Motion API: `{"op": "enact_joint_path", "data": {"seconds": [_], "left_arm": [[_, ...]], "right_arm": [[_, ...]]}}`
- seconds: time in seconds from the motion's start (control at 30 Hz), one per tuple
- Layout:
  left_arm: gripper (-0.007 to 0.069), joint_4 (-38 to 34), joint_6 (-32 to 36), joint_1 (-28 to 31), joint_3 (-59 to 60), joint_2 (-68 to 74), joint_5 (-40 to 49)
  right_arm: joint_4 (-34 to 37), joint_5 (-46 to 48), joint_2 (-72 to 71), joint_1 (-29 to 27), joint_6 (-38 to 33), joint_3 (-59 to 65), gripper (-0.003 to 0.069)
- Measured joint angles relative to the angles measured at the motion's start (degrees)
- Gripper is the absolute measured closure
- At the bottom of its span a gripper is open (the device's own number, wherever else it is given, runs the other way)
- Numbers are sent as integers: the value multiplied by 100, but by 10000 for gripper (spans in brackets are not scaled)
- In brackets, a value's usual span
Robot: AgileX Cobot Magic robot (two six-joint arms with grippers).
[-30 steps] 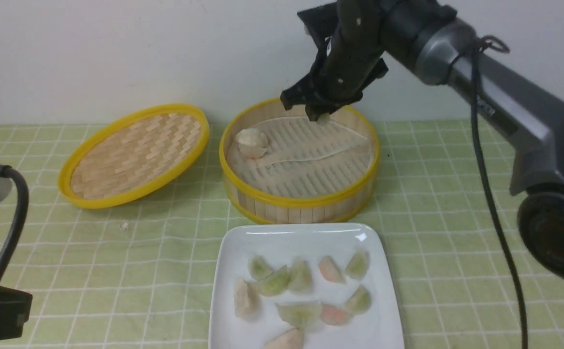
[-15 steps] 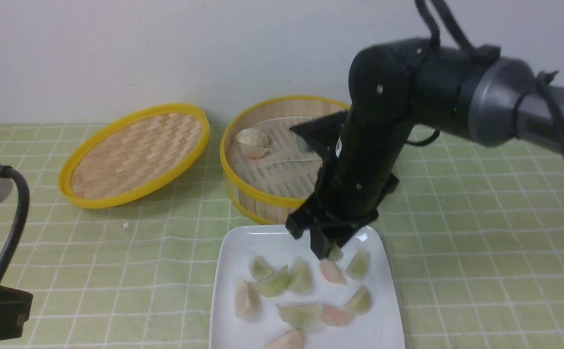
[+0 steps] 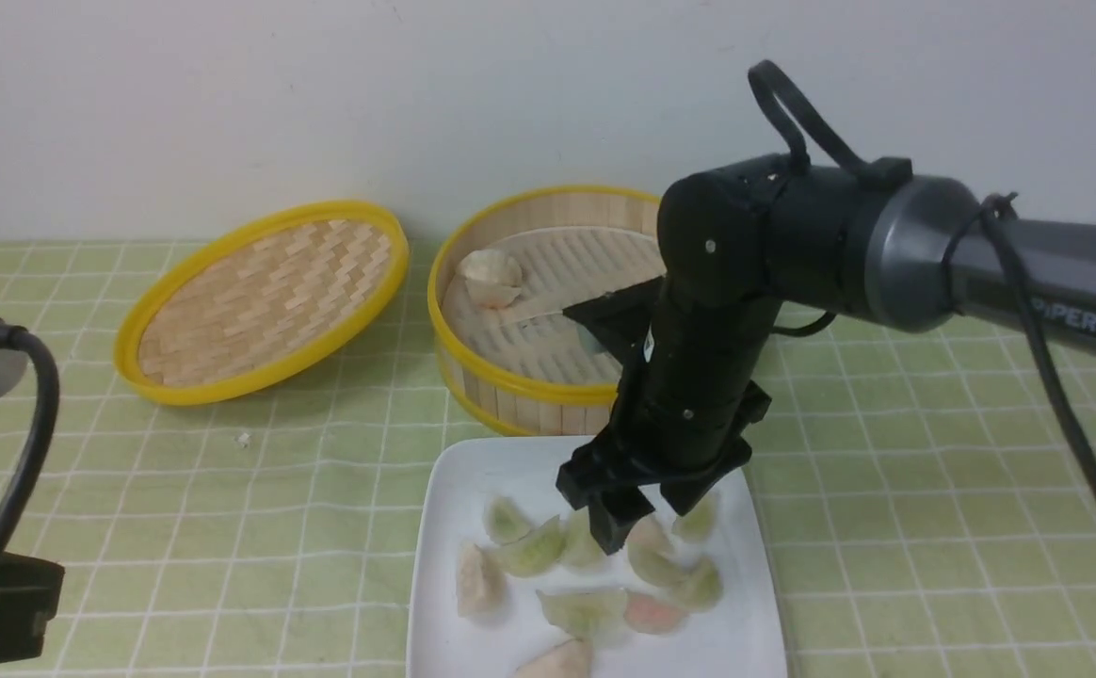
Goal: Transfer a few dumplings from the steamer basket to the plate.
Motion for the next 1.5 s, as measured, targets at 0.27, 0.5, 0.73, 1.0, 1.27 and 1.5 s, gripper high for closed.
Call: {"op": "enact_joint_path", "data": {"seconds": [0.27, 0.5, 0.73, 1.0, 1.27, 1.5], "left_arm": [[630, 0, 0, 0, 0, 0, 0], [630, 0, 35, 0, 0, 0, -89], [630, 0, 76, 0, 0, 0, -302], [630, -98, 82, 0, 0, 0, -702], [630, -334, 82, 0, 0, 0, -1196], [630, -460, 108, 0, 0, -18, -1283]], "right_arm": [[-210, 136, -445, 0, 40, -262, 231], [-455, 201, -2289, 0, 381, -282, 628], [-1106, 15, -4389, 0, 820, 14, 673], [-2142, -1754, -7446, 0, 1699, 2374, 673], [-3530, -3861, -10796, 0, 2652, 5399, 673], [-4825, -4288, -11637, 0, 3677, 6074, 673]]}}
